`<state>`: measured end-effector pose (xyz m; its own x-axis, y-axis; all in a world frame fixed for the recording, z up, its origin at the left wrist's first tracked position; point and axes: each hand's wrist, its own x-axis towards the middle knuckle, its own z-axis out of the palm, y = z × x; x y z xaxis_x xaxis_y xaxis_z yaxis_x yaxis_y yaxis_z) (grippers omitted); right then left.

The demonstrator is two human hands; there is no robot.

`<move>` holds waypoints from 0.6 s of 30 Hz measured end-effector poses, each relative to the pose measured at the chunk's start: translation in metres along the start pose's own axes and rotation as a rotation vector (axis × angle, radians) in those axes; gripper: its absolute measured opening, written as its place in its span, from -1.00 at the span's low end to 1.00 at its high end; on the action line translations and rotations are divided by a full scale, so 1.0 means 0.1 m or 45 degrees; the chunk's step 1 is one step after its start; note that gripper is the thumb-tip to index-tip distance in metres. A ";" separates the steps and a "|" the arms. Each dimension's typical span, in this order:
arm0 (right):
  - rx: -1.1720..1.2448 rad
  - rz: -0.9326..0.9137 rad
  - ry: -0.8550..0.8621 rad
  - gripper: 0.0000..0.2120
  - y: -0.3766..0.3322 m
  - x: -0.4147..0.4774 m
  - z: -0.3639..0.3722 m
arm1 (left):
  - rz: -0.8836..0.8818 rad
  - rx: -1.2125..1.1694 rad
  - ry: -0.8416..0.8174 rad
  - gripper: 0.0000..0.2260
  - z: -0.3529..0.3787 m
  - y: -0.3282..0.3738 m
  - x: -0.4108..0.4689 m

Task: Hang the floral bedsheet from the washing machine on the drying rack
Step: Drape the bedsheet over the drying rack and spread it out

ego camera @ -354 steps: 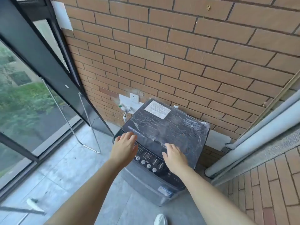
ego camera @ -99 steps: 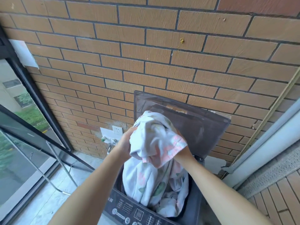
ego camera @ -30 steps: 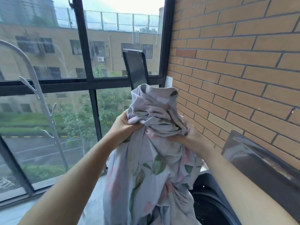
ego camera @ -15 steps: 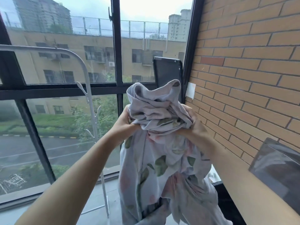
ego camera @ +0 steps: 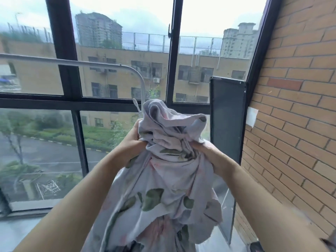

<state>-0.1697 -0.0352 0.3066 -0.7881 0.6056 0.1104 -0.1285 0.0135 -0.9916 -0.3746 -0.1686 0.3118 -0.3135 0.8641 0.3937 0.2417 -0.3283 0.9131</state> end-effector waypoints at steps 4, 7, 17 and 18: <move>-0.054 -0.060 0.144 -0.72 0.07 0.30 0.24 | -0.168 -0.166 -0.169 -0.33 -0.38 -0.04 -0.09; -0.042 -0.148 0.151 -0.73 0.07 0.45 0.57 | -0.065 -0.109 0.003 -0.42 -0.58 -0.04 -0.06; 0.039 -0.427 0.363 -0.73 -0.27 0.96 1.64 | 0.089 -0.115 0.228 -0.42 -1.64 0.30 0.36; 0.043 -0.448 0.399 -0.72 -0.32 1.00 1.75 | 0.012 -0.185 0.197 -0.35 -1.75 0.27 0.33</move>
<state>-0.3500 -0.1142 0.3609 -0.4743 0.7798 0.4086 -0.3791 0.2380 -0.8942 -0.5395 -0.2157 0.3686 -0.4521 0.7955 0.4034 0.1138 -0.3971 0.9107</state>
